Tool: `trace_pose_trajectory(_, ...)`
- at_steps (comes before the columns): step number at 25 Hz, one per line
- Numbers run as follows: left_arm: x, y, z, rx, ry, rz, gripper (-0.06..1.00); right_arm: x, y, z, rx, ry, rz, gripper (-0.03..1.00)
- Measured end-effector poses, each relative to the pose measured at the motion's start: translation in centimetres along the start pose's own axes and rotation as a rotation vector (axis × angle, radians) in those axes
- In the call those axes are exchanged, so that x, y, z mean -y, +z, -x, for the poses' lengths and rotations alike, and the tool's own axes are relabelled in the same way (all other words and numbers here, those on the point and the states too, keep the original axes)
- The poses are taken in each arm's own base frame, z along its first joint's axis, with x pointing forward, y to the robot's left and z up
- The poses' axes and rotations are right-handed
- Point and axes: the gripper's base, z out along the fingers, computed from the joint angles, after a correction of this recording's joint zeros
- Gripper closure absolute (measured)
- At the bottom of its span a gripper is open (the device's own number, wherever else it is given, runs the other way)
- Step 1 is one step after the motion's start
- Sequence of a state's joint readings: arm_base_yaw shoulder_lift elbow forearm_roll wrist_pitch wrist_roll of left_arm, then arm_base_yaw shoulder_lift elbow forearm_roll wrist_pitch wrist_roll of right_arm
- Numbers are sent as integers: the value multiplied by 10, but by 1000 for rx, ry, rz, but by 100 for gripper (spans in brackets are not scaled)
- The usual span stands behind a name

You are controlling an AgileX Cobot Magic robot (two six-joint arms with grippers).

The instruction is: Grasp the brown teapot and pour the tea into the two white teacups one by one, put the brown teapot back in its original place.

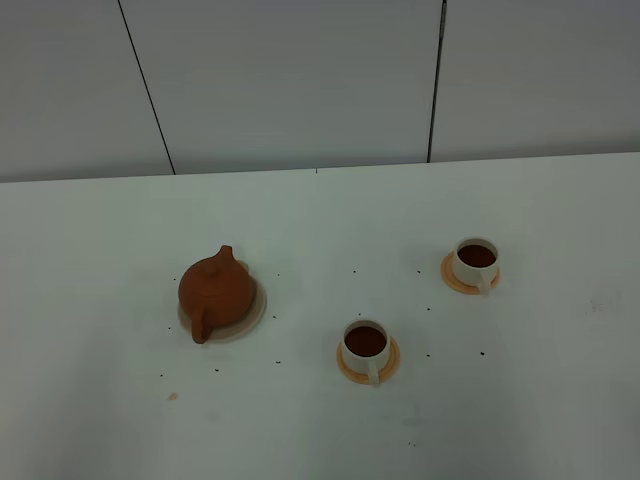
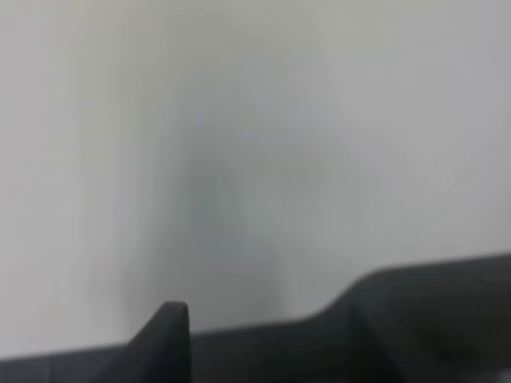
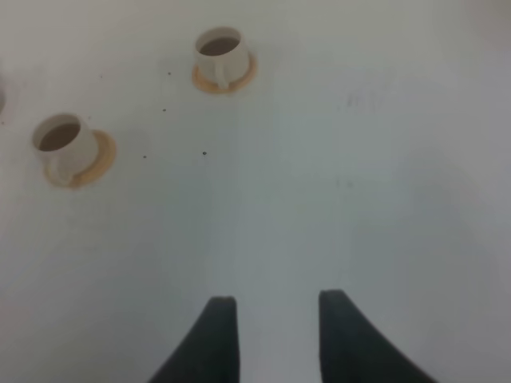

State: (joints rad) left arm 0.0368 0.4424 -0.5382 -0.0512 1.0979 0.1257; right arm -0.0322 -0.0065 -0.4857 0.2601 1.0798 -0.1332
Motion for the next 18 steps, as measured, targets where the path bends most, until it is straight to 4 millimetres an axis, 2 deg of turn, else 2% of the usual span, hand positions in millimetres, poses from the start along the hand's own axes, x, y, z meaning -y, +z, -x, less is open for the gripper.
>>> trace_pose_trajectory(10, 1, -1, -5, 83, -20, 5, 44, 0, 0, 0, 0, 0, 0, 72)
trace_pose_trajectory(18, 3, -17, -21, 239, -20, 18, 44, 0, 0, 0, 0, 0, 0, 72)
